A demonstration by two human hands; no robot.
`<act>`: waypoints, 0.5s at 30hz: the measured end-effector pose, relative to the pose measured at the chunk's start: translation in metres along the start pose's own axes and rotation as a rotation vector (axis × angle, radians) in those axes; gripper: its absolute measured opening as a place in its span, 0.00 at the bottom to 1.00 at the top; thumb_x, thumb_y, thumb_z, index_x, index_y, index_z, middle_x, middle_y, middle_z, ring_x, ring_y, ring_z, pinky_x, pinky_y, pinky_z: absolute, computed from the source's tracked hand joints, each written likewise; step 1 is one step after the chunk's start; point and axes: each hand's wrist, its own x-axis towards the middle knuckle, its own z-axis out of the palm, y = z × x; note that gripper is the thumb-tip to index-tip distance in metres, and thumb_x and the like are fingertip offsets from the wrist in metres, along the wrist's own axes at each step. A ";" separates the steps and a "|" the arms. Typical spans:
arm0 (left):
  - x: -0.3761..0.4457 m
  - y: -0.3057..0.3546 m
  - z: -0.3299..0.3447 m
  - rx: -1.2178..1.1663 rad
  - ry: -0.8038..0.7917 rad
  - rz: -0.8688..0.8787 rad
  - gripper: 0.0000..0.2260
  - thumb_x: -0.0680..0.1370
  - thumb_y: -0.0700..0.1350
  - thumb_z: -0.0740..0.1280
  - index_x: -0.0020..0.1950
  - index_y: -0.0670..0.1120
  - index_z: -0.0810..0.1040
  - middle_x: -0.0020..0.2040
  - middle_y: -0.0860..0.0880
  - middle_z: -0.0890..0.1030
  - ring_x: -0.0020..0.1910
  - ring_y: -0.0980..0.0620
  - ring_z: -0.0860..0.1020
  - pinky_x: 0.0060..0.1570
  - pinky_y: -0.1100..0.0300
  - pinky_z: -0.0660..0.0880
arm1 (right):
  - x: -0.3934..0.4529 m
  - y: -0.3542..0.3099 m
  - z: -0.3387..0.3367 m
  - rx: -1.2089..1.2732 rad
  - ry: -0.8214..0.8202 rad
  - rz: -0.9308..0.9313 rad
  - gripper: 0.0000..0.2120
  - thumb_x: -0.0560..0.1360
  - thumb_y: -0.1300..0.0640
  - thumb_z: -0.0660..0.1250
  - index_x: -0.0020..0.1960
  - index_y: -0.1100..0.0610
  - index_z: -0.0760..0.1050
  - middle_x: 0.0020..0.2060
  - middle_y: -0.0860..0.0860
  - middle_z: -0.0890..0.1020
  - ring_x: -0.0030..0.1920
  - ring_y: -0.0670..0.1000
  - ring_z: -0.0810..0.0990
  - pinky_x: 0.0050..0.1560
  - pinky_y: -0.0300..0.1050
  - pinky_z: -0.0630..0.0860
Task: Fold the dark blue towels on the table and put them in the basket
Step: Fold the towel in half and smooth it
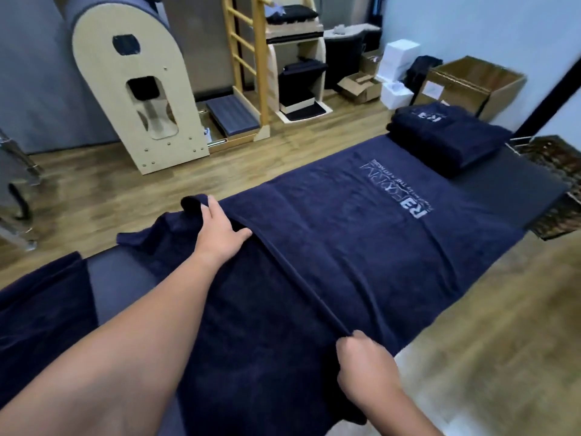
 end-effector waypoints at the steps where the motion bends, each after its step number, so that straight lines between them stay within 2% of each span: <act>1: 0.000 0.018 0.011 -0.007 0.007 0.009 0.50 0.78 0.51 0.73 0.82 0.48 0.36 0.83 0.45 0.40 0.78 0.40 0.61 0.71 0.49 0.64 | 0.004 0.019 -0.005 0.031 0.002 0.025 0.14 0.71 0.67 0.57 0.36 0.52 0.58 0.40 0.47 0.63 0.43 0.58 0.74 0.41 0.47 0.68; 4: 0.002 0.062 0.037 -0.016 0.024 0.023 0.50 0.78 0.50 0.73 0.82 0.46 0.36 0.83 0.44 0.39 0.78 0.41 0.61 0.70 0.51 0.64 | 0.017 0.067 -0.022 0.093 0.043 0.075 0.11 0.62 0.68 0.47 0.35 0.52 0.57 0.41 0.47 0.64 0.36 0.56 0.69 0.38 0.48 0.67; 7: 0.008 0.099 0.059 -0.028 0.045 0.043 0.52 0.76 0.51 0.75 0.82 0.45 0.36 0.83 0.43 0.40 0.80 0.41 0.58 0.72 0.50 0.63 | 0.025 0.105 -0.037 0.112 0.105 0.095 0.15 0.58 0.64 0.42 0.38 0.53 0.61 0.43 0.48 0.65 0.34 0.53 0.67 0.28 0.46 0.61; 9: 0.016 0.117 0.071 -0.023 0.060 0.052 0.53 0.75 0.51 0.76 0.82 0.46 0.36 0.83 0.43 0.41 0.80 0.41 0.57 0.73 0.48 0.62 | 0.031 0.122 -0.044 0.105 0.128 0.082 0.20 0.59 0.65 0.44 0.43 0.52 0.66 0.45 0.47 0.66 0.37 0.53 0.68 0.27 0.43 0.58; 11: 0.026 0.135 0.085 -0.028 0.066 0.067 0.55 0.74 0.52 0.77 0.82 0.46 0.36 0.83 0.44 0.40 0.80 0.40 0.55 0.74 0.47 0.60 | 0.040 0.138 -0.053 0.084 0.123 0.069 0.21 0.65 0.68 0.51 0.50 0.50 0.70 0.47 0.46 0.67 0.40 0.53 0.69 0.29 0.44 0.61; 13: 0.040 0.151 0.101 -0.023 0.067 0.095 0.56 0.73 0.52 0.78 0.82 0.47 0.36 0.83 0.44 0.39 0.81 0.41 0.52 0.76 0.46 0.59 | 0.051 0.153 -0.062 0.049 0.119 0.055 0.20 0.70 0.68 0.56 0.55 0.48 0.70 0.48 0.46 0.68 0.41 0.54 0.69 0.33 0.44 0.64; 15: 0.052 0.166 0.116 -0.016 0.070 0.116 0.57 0.72 0.53 0.79 0.82 0.47 0.36 0.83 0.44 0.40 0.82 0.42 0.49 0.77 0.46 0.57 | 0.063 0.169 -0.071 0.032 0.138 0.042 0.21 0.72 0.68 0.57 0.59 0.48 0.70 0.50 0.47 0.69 0.40 0.55 0.72 0.35 0.46 0.66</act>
